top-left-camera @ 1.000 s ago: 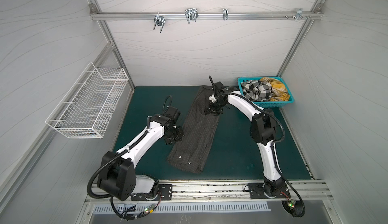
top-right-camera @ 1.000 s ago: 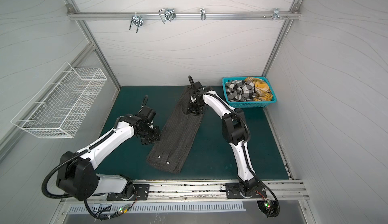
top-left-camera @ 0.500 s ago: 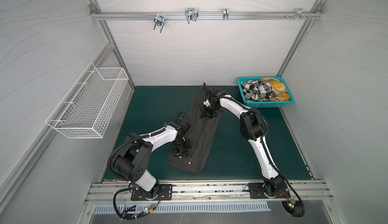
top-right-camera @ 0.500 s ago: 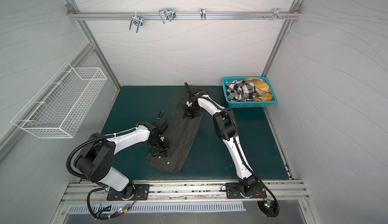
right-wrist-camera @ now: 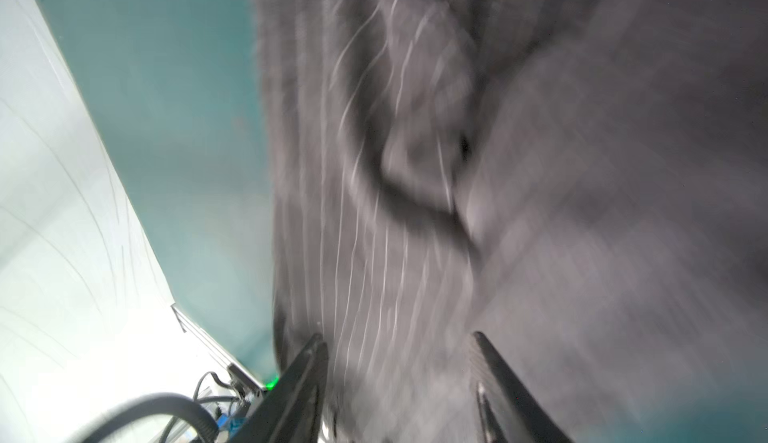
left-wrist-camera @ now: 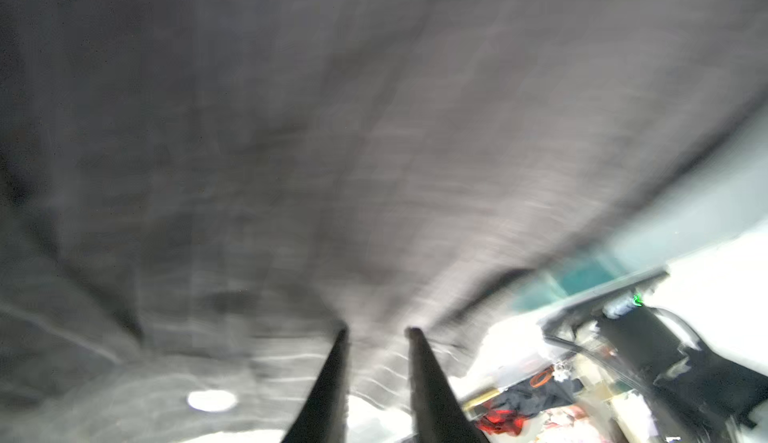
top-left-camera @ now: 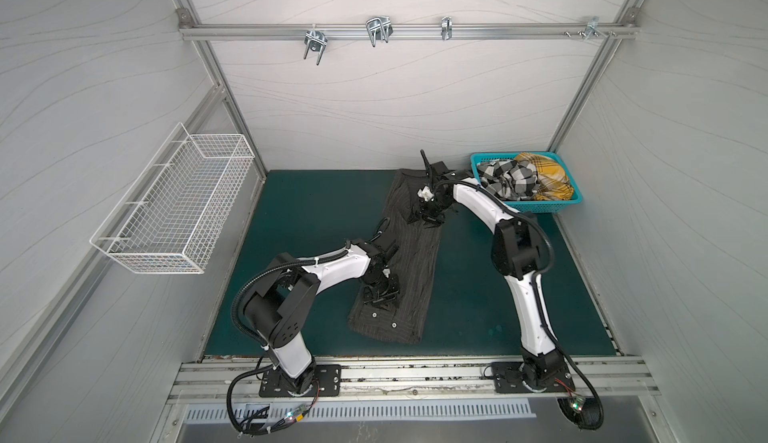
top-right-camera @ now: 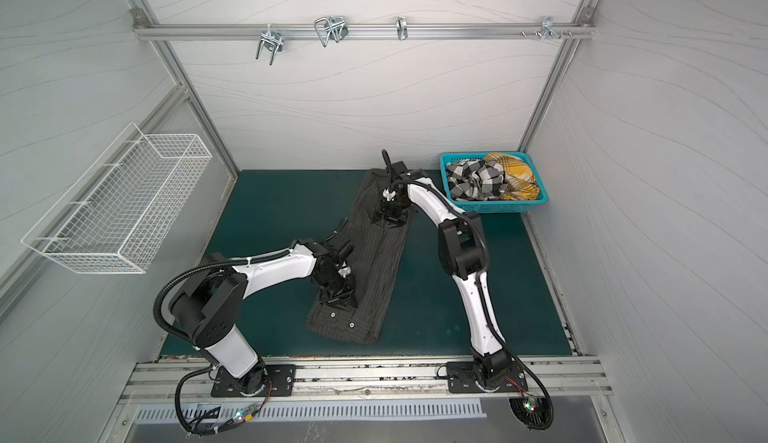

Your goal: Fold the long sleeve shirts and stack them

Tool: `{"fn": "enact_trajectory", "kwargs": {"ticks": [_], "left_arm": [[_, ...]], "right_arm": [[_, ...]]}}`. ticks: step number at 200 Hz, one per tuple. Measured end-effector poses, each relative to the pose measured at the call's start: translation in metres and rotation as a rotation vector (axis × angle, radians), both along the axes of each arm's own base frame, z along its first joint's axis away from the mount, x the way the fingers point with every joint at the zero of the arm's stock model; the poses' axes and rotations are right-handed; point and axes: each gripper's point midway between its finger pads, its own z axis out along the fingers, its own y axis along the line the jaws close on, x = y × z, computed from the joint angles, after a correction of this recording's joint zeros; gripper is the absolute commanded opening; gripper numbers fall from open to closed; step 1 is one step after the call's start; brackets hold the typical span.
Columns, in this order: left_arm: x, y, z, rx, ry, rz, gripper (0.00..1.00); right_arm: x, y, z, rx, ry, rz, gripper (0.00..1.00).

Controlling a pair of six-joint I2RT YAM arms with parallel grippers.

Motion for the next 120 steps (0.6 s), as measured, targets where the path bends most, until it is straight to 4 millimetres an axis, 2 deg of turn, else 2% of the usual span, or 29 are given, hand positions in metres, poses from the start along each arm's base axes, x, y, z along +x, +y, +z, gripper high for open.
{"fn": "enact_trajectory", "kwargs": {"ticks": [13,23,36,46,62,72,85,102,120], "left_arm": [[0.023,-0.001,0.038,-0.063,-0.116,0.019,0.54],[0.041,0.010,0.072,-0.117,-0.220,0.058,0.55],[0.058,0.035,0.106,-0.153,-0.335,0.125,0.53],[0.064,0.058,0.116,-0.142,-0.378,0.173,0.49],[0.062,0.084,0.100,-0.088,-0.343,0.214,0.45],[0.054,0.093,0.079,-0.045,-0.281,0.213,0.45],[0.040,0.100,0.042,0.014,-0.166,0.204,0.46],[0.015,0.107,0.003,0.070,-0.027,0.198,0.47],[0.002,0.110,-0.014,0.092,0.035,0.202,0.49]], "right_arm": [[-0.029,-0.021,0.025,-0.023,-0.028,0.001,0.63],[-0.057,-0.039,0.040,-0.041,-0.043,-0.003,0.63],[-0.097,-0.060,0.044,-0.059,-0.030,-0.006,0.63],[-0.126,-0.071,0.036,-0.079,0.001,0.001,0.63],[-0.167,-0.078,0.012,-0.122,0.083,0.026,0.59],[-0.188,-0.079,-0.007,-0.148,0.142,0.042,0.56],[-0.209,-0.077,-0.028,-0.176,0.214,0.052,0.55],[-0.219,-0.072,-0.043,-0.188,0.266,0.053,0.56],[-0.214,-0.061,-0.055,-0.169,0.288,0.040,0.57]]}}
